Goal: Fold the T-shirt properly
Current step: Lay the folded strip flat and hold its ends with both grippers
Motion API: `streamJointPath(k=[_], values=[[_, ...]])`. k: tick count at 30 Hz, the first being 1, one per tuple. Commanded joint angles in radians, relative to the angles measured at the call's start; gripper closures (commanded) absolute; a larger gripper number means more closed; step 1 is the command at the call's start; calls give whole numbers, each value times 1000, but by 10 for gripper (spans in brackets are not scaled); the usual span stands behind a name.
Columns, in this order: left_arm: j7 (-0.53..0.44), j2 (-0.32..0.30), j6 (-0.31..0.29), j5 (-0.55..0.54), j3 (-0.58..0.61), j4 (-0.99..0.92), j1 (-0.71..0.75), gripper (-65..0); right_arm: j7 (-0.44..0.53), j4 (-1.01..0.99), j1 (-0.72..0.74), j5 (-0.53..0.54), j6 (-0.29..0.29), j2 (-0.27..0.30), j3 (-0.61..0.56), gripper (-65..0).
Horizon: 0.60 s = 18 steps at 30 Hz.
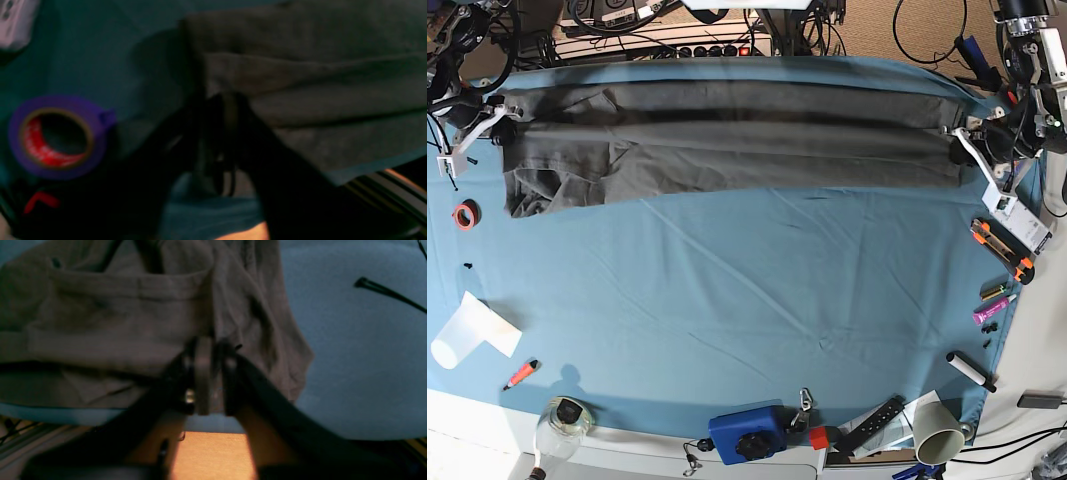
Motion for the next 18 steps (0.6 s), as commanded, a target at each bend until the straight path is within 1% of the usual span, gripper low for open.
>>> streamJointPath(k=[1,2,3,4,8,11,13,16,18], values=[[-16,-19,-3,-10,-7,16,-5,-230,16,18,-1,10,5,24,11,-148],[-19,-19,-3,-10,-7,16,-5,-253,16,18,-6,11,5,24,11,-186],[-19,-19,-3,-10,-7,16,-5,-264,16,18,-10,10,5,24,11,-211],[-18,-19,-4,-10,-7,18,-5,-265,16,18,-14,11,5,24,11,-220],[-19,-19,-3,-5,-7,70,-4,-265,16,18,-17,20,1,24,11,-220],[-19,-19,-3,28,-7,144,-1,-265,16,18,-17,29,1,24,11,-220],[-46,-19,-3,56,-7,189,18,-275,16,18,-17,28,1,24,11,-220],[-99,-18,7,99,-7,224,66,-364,16,18,-17,21,1,24,11,-220],[-129,-7,57,147,-7,225,97,-420,16,18,-17,18,1,24,11,-220]])
